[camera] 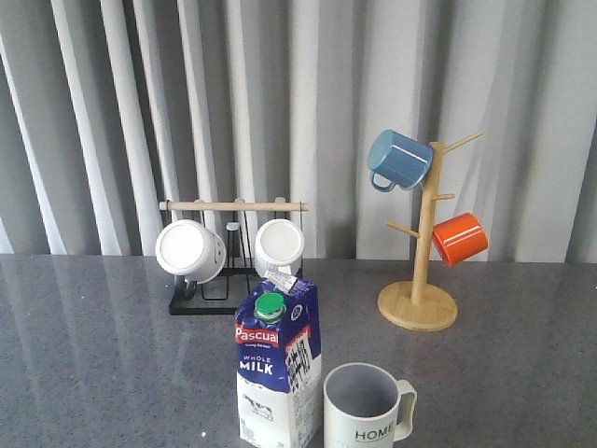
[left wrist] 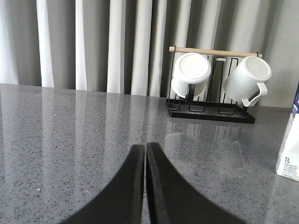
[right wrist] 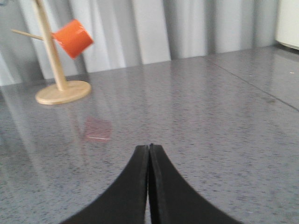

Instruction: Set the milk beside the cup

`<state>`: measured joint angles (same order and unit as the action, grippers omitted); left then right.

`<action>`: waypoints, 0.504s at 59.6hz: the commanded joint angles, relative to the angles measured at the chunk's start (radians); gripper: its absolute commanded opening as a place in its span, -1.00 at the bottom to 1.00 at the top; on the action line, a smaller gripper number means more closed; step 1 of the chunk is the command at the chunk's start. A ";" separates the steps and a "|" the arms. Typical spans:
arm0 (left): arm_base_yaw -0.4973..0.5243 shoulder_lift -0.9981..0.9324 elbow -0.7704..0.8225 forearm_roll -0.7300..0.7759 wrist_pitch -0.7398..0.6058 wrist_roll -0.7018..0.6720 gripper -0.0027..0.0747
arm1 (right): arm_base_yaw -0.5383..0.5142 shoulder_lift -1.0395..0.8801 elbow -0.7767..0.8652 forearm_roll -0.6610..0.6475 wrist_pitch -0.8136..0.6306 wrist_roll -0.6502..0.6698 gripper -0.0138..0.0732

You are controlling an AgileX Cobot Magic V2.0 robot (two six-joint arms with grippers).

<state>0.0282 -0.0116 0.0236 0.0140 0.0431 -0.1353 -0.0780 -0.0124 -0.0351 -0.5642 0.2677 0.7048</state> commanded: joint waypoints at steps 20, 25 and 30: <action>0.000 -0.011 -0.028 -0.002 -0.079 -0.011 -0.95 | -0.006 -0.013 0.016 -0.075 -0.090 0.027 -0.69; 0.000 -0.011 -0.028 -0.002 -0.079 -0.011 -0.95 | -0.006 -0.013 0.016 -0.068 -0.086 0.011 -0.69; 0.000 -0.011 -0.028 -0.002 -0.079 -0.011 -0.95 | -0.006 -0.013 0.016 0.020 -0.077 -0.083 -0.69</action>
<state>0.0282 -0.0116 0.0236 0.0140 0.0431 -0.1375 -0.0780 -0.0135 0.0080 -0.5994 0.2383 0.7074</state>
